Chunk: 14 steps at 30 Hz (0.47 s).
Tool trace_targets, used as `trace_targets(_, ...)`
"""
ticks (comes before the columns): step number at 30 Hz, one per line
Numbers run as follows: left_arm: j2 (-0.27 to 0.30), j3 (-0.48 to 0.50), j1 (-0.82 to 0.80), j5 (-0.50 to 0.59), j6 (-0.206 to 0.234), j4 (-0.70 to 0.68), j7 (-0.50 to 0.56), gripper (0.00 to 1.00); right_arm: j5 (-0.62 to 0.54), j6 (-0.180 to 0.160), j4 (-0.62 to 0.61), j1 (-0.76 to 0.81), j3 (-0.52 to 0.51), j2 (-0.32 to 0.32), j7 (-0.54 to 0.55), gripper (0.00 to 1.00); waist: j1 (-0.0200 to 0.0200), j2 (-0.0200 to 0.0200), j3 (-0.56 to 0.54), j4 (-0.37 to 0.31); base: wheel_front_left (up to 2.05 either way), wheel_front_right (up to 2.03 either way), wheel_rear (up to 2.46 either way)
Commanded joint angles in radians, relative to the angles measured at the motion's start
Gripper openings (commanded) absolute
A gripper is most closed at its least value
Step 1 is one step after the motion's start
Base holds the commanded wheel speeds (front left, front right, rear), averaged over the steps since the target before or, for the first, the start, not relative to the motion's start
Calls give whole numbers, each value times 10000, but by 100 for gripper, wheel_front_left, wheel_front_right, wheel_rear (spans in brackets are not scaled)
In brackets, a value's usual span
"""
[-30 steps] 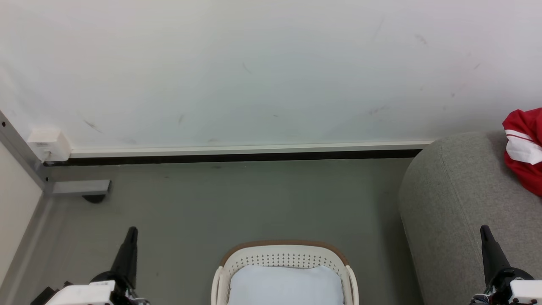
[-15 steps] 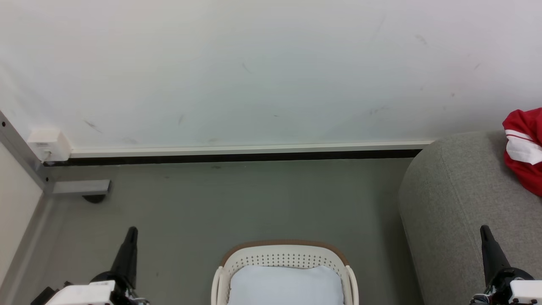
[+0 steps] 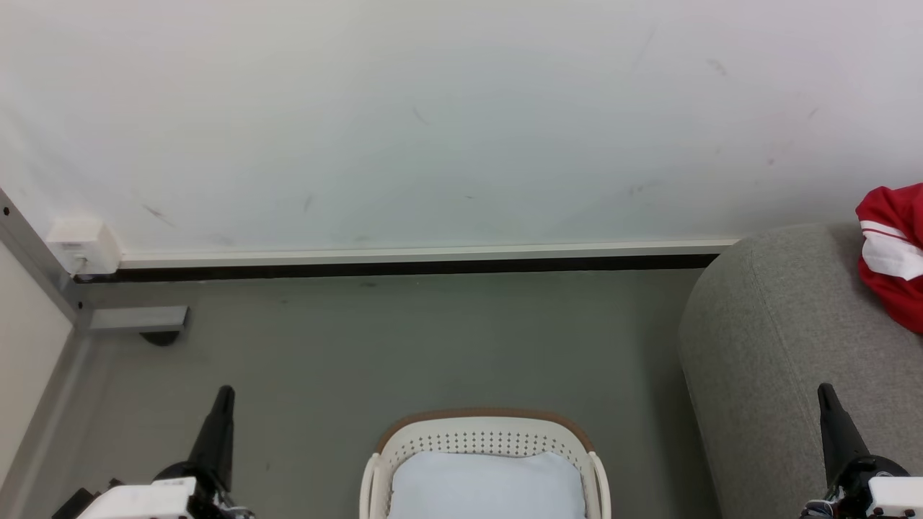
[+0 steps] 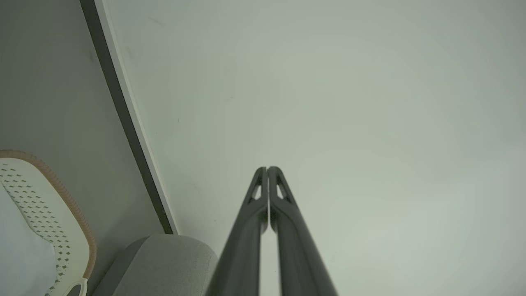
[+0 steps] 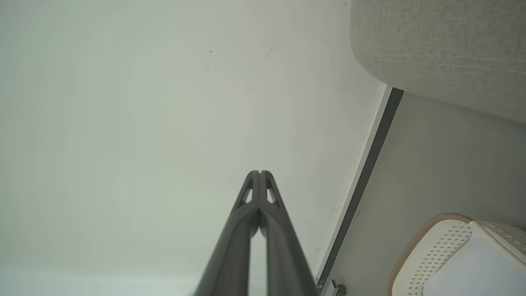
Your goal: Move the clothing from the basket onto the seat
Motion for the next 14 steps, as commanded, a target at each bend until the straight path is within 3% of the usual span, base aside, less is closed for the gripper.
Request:
trace_targets(1, 20, 18, -85, -139, -7, -32, 30, 0, 8, -21, -47, -123, -38, -75, 37, 0, 0, 0, 0, 0, 0, 0, 0)
trace_targets(14, 20, 17, -85, -140, -7, -33, 30, 0, 8, -21, -47, -123, -37, -73, 37, 0, 0, 0, 0, 0, 0, 0, 0)
